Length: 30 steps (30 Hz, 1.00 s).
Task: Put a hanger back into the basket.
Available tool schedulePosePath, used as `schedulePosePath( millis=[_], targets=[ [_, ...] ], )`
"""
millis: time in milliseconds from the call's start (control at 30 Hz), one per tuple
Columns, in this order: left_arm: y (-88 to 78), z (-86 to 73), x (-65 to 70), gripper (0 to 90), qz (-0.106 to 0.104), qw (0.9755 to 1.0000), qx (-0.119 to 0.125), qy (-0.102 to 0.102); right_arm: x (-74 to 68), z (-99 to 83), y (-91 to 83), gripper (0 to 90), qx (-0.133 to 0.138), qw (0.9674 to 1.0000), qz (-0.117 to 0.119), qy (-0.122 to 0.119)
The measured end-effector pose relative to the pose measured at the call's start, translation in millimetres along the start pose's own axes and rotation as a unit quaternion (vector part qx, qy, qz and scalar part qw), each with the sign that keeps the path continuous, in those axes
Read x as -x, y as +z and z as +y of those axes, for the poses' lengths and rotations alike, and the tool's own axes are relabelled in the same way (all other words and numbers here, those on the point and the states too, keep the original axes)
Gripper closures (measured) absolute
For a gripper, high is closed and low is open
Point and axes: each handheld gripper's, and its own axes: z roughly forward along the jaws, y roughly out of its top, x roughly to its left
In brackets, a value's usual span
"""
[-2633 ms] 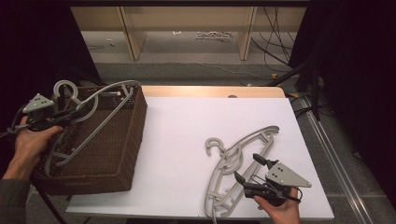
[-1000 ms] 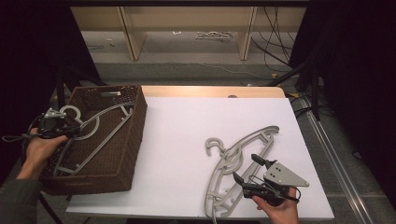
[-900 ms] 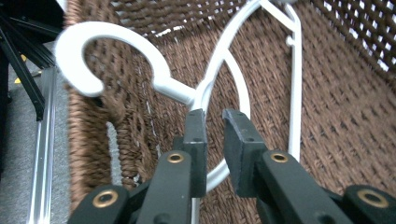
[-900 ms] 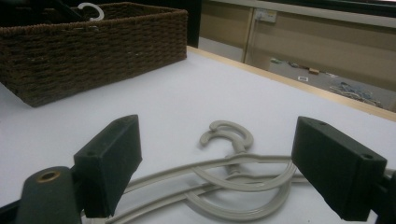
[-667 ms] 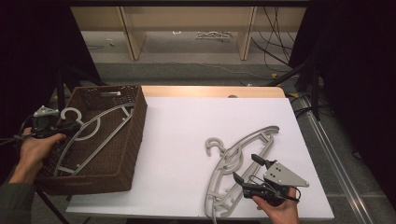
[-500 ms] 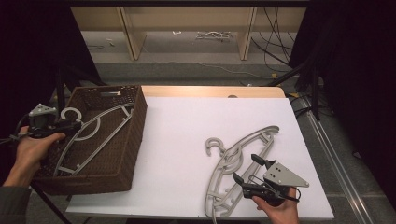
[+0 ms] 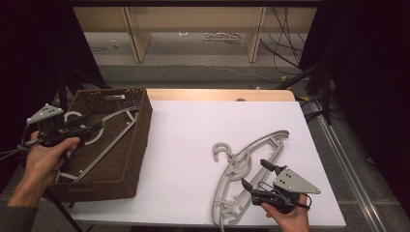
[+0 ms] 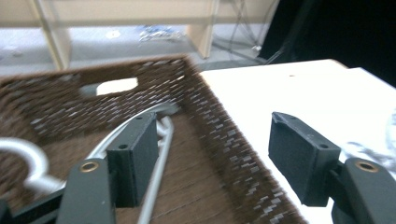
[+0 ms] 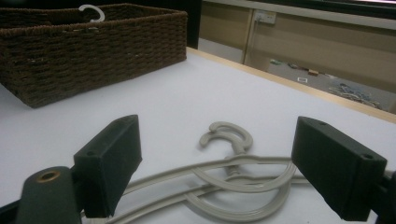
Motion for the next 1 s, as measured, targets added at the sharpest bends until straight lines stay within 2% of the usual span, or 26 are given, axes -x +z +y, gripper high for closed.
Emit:
schedulePosePath(
  millis=[33,100,233,333,467,567,600,633,667,867,1000],
  targets=[
    [1.1,0.3,5.4,32.2,-0.010,0.9999,0.002,0.004,1.4,-0.1,0.4,16.9,0.006,0.9999,-0.004,-0.009],
    [2.8,-0.2,15.3,31.4,-0.018,0.9998,0.002,0.011,0.0,0.2,-0.6,16.9,-0.001,1.0000,0.000,0.003],
    [7.1,-2.8,30.9,29.5,-0.043,0.9989,0.003,0.019,0.4,0.2,-1.2,16.9,-0.001,1.0000,0.003,0.002],
    [10.5,-4.9,40.7,28.3,-0.057,0.9981,0.007,0.021,1.8,0.7,-1.4,16.9,0.006,0.9999,-0.003,-0.009],
    [11.4,-5.4,49.5,26.9,-0.068,0.9972,0.017,0.028,1.8,0.6,-1.4,16.9,0.009,0.9999,-0.005,-0.007],
    [13.3,-7.0,63.4,25.7,-0.082,0.9956,0.030,0.035,1.5,0.9,-1.9,16.9,0.009,0.9999,-0.004,-0.006],
    [13.3,-7.0,63.4,24.8,-0.082,0.9956,0.030,0.035,1.5,0.9,-1.9,16.9,0.009,0.9999,-0.004,-0.006],
    [14.9,-8.6,71.0,24.3,-0.087,0.9946,0.034,0.046,1.7,1.1,-1.6,16.9,0.011,0.9999,-0.004,-0.007],
    [15.9,-9.8,74.7,23.9,-0.091,0.9939,0.037,0.050,1.6,1.2,-1.4,16.9,0.011,0.9999,-0.004,-0.006],
    [23.0,-18.4,95.0,20.4,-0.126,0.9896,0.046,0.052,1.4,1.3,-1.2,16.9,0.010,0.9999,-0.003,-0.009],
    [25.7,-22.7,104.6,17.8,-0.128,0.9886,0.054,0.058,1.7,1.3,-1.3,16.9,0.010,0.9999,-0.004,-0.009]
  ],
)
